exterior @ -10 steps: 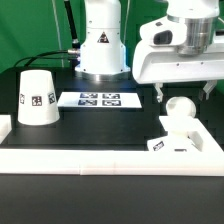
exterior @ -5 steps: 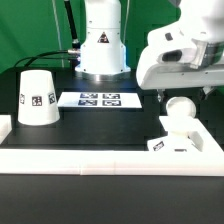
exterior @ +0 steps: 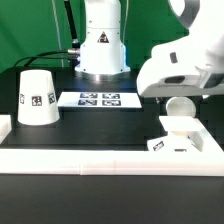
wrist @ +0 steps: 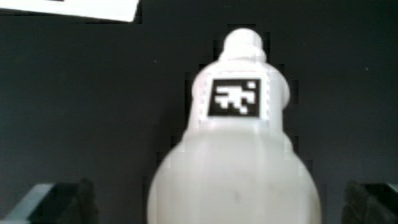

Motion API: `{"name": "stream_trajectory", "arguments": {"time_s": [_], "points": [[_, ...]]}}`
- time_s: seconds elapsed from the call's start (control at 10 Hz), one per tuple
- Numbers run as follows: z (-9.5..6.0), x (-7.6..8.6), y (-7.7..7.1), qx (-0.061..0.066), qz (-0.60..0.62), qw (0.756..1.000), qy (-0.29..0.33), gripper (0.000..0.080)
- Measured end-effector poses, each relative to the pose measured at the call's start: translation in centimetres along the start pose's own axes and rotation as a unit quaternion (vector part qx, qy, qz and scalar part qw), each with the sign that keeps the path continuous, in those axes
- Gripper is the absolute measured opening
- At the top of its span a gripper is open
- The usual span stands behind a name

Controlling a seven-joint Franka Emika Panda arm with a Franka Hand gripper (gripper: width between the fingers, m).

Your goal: Assemble lamp

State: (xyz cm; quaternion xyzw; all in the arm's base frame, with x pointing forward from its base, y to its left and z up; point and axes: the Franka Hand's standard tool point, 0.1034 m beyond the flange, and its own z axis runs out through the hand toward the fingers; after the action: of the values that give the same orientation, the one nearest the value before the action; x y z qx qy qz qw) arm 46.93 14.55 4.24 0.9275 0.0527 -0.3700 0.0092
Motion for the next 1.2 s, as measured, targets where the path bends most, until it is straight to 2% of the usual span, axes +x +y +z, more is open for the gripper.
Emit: {"name": "stream_trajectory", "arguments": {"time_s": [0.2, 0.7, 1.2], "points": [[0.1, 0.0, -0.2, -0.001, 0.002, 1.0, 0.001, 0.0698], [1.8, 0.1, 0.2, -0.001, 0.015, 1.0, -0.024, 0.0698], [2.4, 0.1, 0.2, -0.002, 0.014, 0.999, -0.041, 0.0698]]}}
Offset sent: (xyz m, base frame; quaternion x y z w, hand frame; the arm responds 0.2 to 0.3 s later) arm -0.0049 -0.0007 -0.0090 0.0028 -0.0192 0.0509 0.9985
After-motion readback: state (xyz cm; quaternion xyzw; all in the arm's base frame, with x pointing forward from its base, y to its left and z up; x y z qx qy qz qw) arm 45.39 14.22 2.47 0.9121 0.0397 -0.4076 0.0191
